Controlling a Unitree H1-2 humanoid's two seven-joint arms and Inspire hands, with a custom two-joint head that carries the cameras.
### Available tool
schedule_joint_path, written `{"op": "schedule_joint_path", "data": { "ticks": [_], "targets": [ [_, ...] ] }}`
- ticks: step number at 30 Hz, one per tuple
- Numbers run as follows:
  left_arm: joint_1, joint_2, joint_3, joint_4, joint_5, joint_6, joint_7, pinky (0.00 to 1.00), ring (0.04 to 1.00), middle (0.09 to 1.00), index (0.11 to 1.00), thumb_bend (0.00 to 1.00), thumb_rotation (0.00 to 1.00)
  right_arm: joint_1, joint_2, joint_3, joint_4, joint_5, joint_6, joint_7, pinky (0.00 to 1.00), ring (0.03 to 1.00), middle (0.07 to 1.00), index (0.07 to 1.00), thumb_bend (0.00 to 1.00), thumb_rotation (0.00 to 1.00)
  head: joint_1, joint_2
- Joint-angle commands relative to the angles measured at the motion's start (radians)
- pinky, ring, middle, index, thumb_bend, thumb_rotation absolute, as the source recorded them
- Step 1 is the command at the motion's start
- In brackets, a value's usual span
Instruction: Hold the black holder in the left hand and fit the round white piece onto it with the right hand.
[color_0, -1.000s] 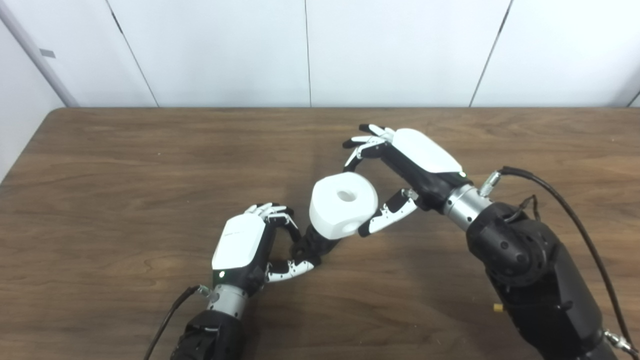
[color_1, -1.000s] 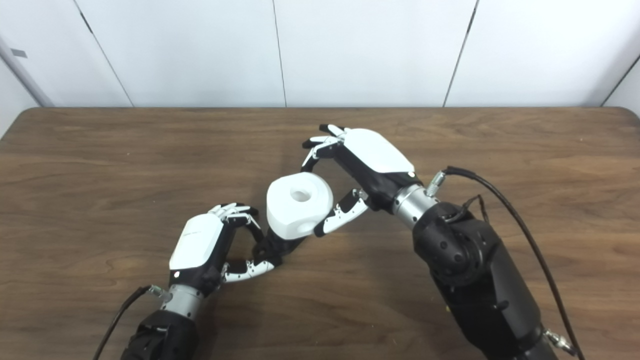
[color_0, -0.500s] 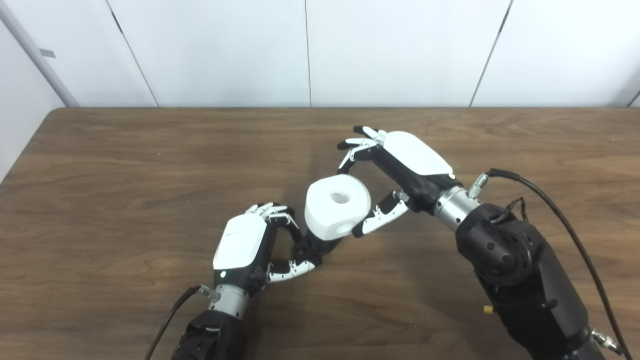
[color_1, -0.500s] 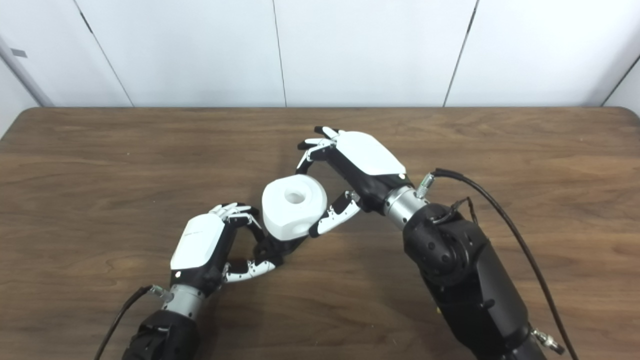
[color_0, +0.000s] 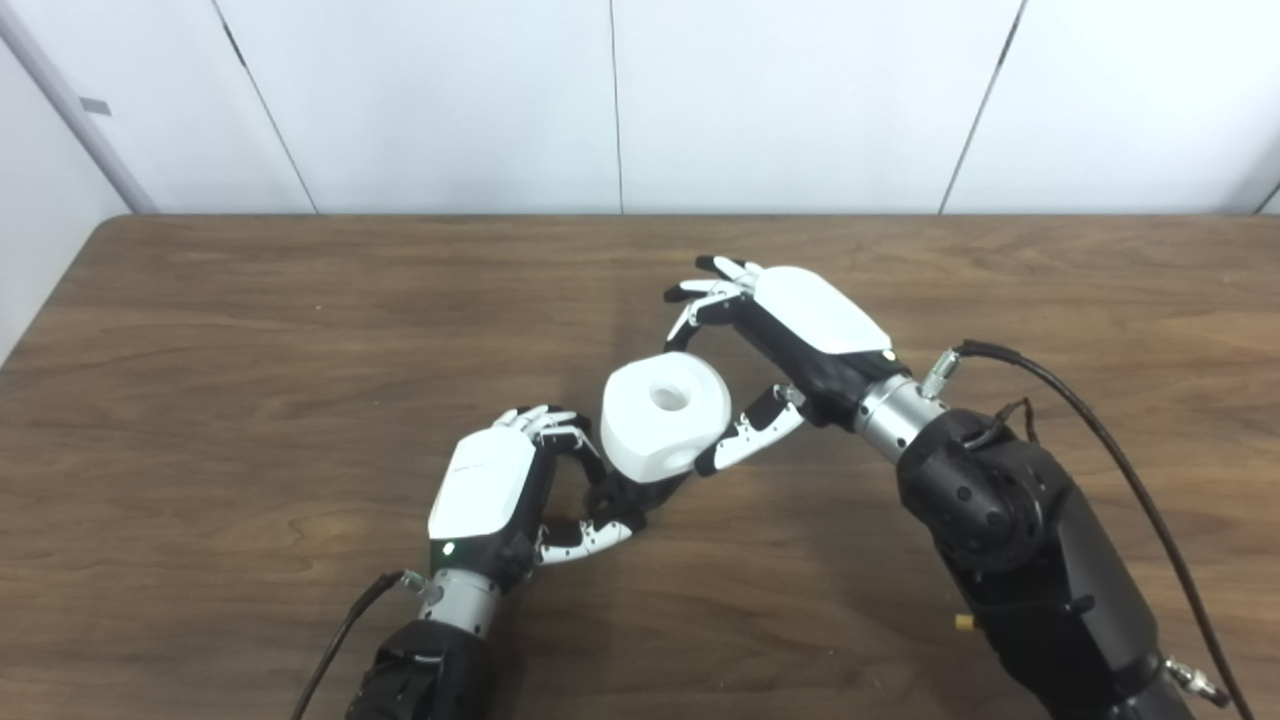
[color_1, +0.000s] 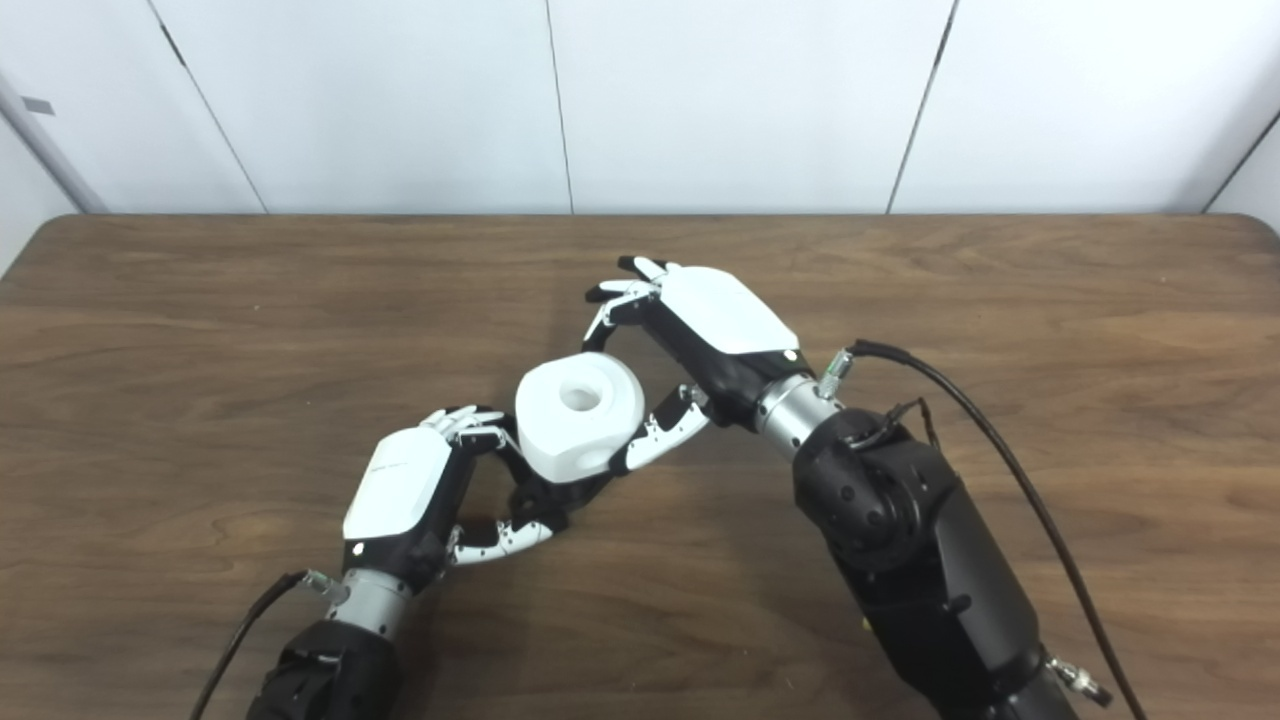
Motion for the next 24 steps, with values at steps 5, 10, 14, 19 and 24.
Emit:
{"op": "schedule_joint_path", "data": {
  "ticks": [5,10,14,19,24],
  "targets": [
    [0.006,-0.003,-0.03,0.029,0.012,-0.001,-0.034,0.91,0.854,0.783,0.486,0.52,0.05,-0.029,0.016,-0.004,-0.004,-0.009,-0.039,-0.042,1.0,0.976,0.862,0.485,0.52,0.14,0.004,0.0],
    [0.005,-0.003,-0.033,0.031,0.012,-0.003,-0.034,0.91,0.851,0.782,0.487,0.52,0.05,-0.029,0.03,-0.001,-0.001,-0.011,-0.037,-0.043,1.0,0.976,0.861,0.485,0.52,0.14,0.004,0.0],
    [0.004,-0.002,-0.033,0.036,0.011,-0.003,-0.031,0.91,0.851,0.782,0.487,0.52,0.05,-0.029,0.036,0.005,0.005,-0.017,-0.039,-0.041,1.0,0.978,0.863,0.485,0.52,0.14,0.005,-0.003],
    [0.005,-0.002,-0.032,0.039,0.006,-0.008,-0.025,0.91,0.851,0.784,0.487,0.52,0.05,-0.019,0.031,-0.001,0.014,-0.012,-0.047,-0.047,1.0,0.98,0.864,0.485,0.52,0.14,0.005,-0.004],
    [0.004,0.0,-0.032,0.042,0.006,-0.01,-0.019,0.91,0.849,0.782,0.486,0.52,0.05,-0.009,0.027,-0.005,0.013,-0.02,-0.045,-0.044,1.0,0.98,0.864,0.485,0.52,0.14,0.003,-0.003]
  ]
}}
